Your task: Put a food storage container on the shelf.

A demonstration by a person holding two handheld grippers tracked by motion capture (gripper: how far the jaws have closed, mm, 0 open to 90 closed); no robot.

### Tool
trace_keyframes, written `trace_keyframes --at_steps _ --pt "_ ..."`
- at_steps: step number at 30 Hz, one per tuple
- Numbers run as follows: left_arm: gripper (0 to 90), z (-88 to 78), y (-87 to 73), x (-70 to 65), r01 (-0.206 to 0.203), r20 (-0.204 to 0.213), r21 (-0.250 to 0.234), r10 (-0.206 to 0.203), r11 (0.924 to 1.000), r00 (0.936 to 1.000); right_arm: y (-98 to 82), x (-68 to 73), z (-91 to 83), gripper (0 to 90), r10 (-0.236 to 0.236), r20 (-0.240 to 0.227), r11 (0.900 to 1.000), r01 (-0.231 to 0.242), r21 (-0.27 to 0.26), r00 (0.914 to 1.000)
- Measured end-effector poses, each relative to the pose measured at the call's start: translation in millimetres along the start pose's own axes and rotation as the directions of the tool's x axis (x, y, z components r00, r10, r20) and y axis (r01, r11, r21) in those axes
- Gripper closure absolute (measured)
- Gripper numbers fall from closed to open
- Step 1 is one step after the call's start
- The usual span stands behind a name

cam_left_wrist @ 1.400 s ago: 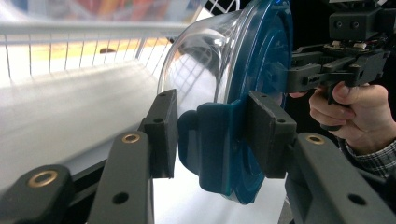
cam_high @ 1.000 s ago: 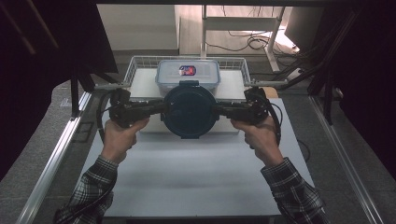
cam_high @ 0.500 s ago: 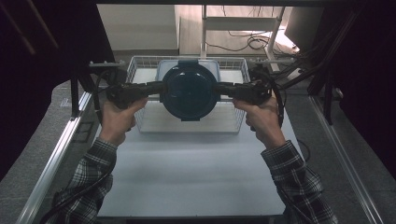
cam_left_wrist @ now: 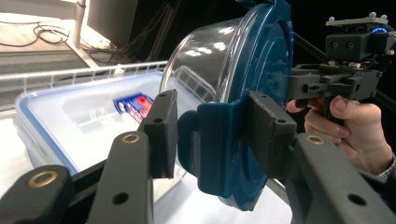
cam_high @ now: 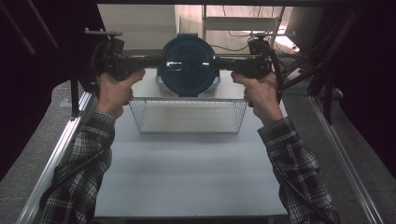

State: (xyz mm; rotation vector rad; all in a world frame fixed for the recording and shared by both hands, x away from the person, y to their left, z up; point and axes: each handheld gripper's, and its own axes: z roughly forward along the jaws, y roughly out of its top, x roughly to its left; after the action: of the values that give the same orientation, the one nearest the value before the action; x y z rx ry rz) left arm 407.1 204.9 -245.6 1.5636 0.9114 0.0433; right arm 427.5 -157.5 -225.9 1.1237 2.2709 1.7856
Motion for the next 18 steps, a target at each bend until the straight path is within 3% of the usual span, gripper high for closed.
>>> trace_keyframes --at_steps 5,13,18 --pt "56.3 7.7 6.2 11.8 0.021 -0.009 -0.003 -0.021 0.9998 0.9997 10.1 -10.6 8.9 56.8 0.012 0.003 1.0 -0.012 -0.003 0.9999" --pt "56.3 17.2 1.9 33.3 0.065 -0.001 -0.03 -0.065 0.9975 0.9979 12.7 -27.1 25.2 56.6 0.054 0.009 0.999 -0.054 -0.009 0.9985" --pt "56.1 18.8 4.8 33.7 0.031 -0.012 -0.022 -0.032 0.9993 0.9994 16.8 -29.3 27.7 55.9 0.049 0.015 0.999 -0.049 0.004 0.9987"
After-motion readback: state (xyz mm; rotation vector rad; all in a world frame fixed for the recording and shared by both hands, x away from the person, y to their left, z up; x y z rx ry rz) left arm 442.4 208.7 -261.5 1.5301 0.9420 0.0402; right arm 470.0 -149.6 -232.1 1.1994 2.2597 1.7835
